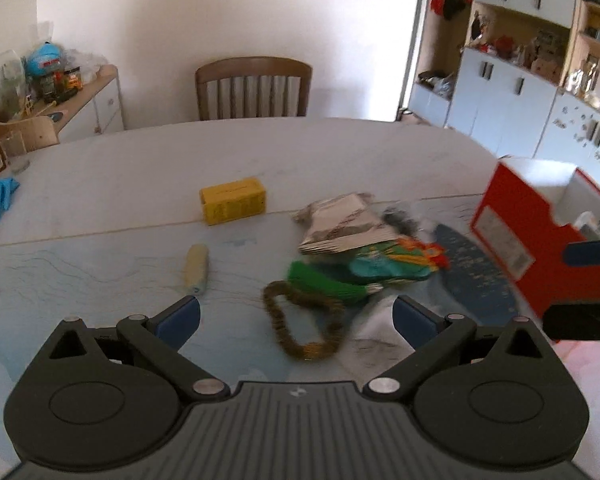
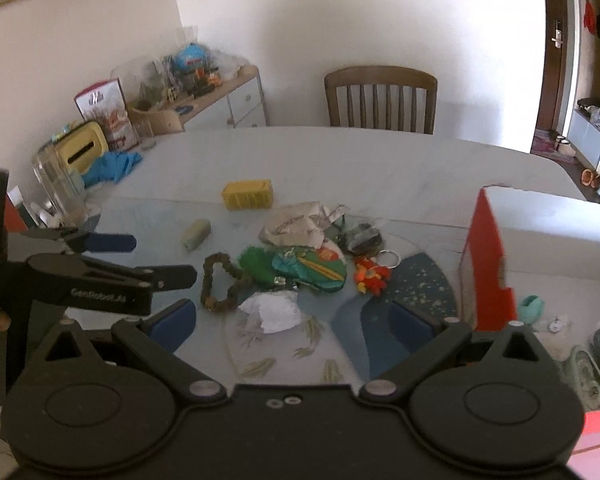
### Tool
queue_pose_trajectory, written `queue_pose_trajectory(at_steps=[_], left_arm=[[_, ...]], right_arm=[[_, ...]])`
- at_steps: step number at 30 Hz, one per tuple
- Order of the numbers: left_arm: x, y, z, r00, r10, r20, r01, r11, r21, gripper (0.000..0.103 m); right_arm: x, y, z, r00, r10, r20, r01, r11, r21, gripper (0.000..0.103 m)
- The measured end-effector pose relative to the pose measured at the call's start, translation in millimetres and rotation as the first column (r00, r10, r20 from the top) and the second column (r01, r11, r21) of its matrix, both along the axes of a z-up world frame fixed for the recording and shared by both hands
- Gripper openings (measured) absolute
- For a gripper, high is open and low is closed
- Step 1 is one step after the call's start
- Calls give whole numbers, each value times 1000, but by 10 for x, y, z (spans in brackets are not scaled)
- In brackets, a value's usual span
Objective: Organize objects
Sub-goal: 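Withdraw both tools from the shoebox back over the table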
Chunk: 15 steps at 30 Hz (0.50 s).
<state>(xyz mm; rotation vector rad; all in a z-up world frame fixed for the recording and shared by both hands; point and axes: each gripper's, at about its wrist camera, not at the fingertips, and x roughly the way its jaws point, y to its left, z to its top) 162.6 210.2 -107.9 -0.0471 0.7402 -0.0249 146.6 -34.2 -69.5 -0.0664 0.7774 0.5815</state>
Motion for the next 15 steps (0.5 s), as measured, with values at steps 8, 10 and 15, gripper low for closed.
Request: queue_pose_trajectory(at_steps=[8,10,15], left_arm=[[212,134,-254,999,-9,-46,11,1000,28,103],[262,159,-306,998,-15,-57,17,1000,24,103],[366,230,-413,996,-17,-85,18,1000,12,102]], right_arm=[[159,263,-235,999,27,-46,-30,998,-52,98],[203,319,-296,998,24,-60,-28,998,-63,96],[284,438,-402,996,44,-76,-51,994,-93,93]])
